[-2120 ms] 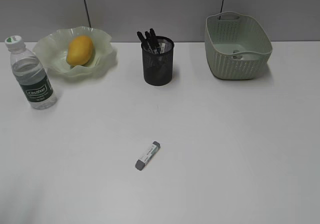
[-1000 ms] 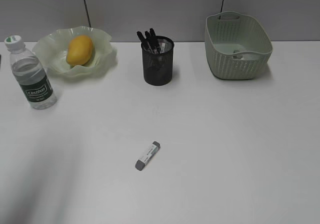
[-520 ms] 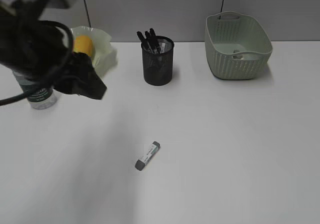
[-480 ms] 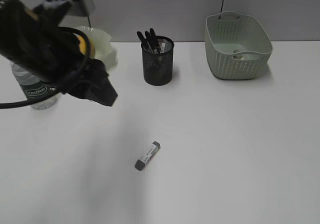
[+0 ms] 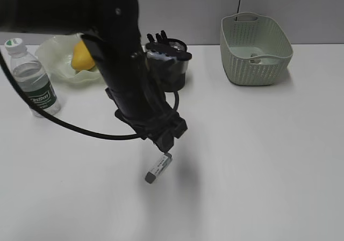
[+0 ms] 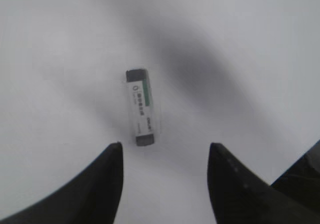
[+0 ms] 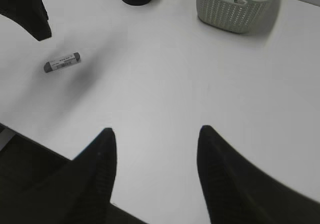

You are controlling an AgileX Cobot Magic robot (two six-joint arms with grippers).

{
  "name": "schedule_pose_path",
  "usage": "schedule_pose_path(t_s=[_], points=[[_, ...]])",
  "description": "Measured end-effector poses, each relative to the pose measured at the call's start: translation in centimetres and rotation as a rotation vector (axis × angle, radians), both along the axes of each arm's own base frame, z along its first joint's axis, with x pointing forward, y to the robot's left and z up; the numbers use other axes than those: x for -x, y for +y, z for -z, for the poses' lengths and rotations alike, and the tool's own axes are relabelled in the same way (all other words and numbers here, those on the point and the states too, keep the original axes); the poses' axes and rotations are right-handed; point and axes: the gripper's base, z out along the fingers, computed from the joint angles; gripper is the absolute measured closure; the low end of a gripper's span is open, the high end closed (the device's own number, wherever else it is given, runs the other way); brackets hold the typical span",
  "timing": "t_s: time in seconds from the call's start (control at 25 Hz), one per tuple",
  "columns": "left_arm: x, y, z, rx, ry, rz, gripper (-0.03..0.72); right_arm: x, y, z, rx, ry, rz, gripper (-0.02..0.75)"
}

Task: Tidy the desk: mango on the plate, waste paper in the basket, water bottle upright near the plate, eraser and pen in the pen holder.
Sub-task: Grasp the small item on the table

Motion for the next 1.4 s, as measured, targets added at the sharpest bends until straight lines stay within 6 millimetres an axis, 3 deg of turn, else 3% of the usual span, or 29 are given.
schedule_pose_path(t_s=[0.28, 0.84, 1.4], points=[[-1.7, -2.6, 3.9, -0.148, 0.020, 0.011, 0.262, 0.0, 0.0, 0.0, -0.001, 0.000, 0.001, 0.318], [-3.0, -3.9, 7.4, -0.196, 0.061, -0.037, 0.202, 0.0, 0.0, 0.0, -0.002, 0.001, 0.001, 0.318], [-3.3, -3.8, 8.7, -0.227, 0.069, -0.068, 0.305, 0.0, 0.0, 0.0, -0.001, 0.000, 0.001, 0.321]])
